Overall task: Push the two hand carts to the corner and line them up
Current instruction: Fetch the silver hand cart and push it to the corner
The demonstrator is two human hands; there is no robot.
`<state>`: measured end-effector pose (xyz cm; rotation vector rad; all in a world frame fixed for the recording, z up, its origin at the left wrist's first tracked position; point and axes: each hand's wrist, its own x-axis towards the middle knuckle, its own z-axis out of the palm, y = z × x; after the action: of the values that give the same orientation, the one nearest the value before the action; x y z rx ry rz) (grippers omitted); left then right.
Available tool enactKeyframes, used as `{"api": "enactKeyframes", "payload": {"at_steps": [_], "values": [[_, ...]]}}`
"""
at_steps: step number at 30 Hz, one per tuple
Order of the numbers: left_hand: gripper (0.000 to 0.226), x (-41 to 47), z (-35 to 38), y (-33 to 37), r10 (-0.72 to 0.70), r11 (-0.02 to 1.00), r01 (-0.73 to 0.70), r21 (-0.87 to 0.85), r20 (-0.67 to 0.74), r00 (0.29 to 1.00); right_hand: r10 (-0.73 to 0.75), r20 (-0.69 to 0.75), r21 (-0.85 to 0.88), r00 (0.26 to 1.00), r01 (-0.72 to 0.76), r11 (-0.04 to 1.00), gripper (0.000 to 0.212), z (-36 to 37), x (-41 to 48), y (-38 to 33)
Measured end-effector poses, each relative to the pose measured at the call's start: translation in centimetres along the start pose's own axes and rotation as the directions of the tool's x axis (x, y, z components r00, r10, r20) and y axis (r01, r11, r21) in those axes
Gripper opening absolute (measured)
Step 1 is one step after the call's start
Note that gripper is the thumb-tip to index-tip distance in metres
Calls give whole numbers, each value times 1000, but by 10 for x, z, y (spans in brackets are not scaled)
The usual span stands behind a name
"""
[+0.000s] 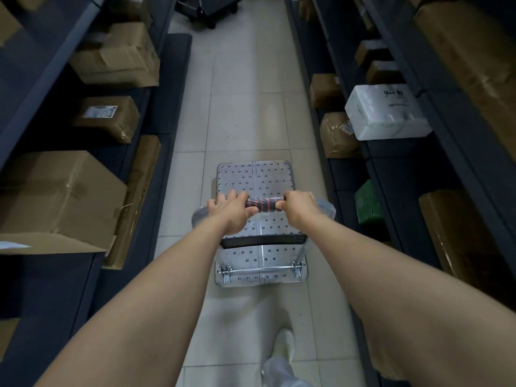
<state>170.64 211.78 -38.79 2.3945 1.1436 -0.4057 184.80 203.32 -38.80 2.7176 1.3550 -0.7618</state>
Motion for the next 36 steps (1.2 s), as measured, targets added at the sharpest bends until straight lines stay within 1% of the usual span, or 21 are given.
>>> {"api": "enactKeyframes", "payload": {"at_steps": [2,6,11,16,21,24,28,31,36], "values": [[24,17,-5,7,-16,1000,16,-24,-8,1000,-13,5,-28,1000,13,1000,34,-10,18,5],[25,47,-15,16,-33,999,32,-38,-23,999,-9,13,2,1000,9,1000,34,-27,50,13],[26,82,-29,24,-39,998,37,-49,-28,999,-30,14,-17,999,31,999,32,-48,86,17],[23,119,-49,21,-32,996,29,-83,-30,999,-9,48,8,999,8,1000,34,-67,128,11],[18,157,-78,5,-45,997,43,-67,-33,998,15,79,5,997,-15,1000,37,-85,171,-12],[18,183,-97,-4,-57,997,56,-53,-12,998,31,93,42,995,-35,999,36,-95,197,-25],[26,215,-120,-14,-58,998,58,-24,18,998,50,108,66,993,-57,996,36,-109,229,-41],[27,240,-137,-25,-61,998,61,-14,14,998,45,104,43,993,-50,998,36,-119,255,-55],[37,277,-157,-36,-83,992,85,92,-20,996,58,112,33,992,-62,998,37,-136,293,-76]]}}
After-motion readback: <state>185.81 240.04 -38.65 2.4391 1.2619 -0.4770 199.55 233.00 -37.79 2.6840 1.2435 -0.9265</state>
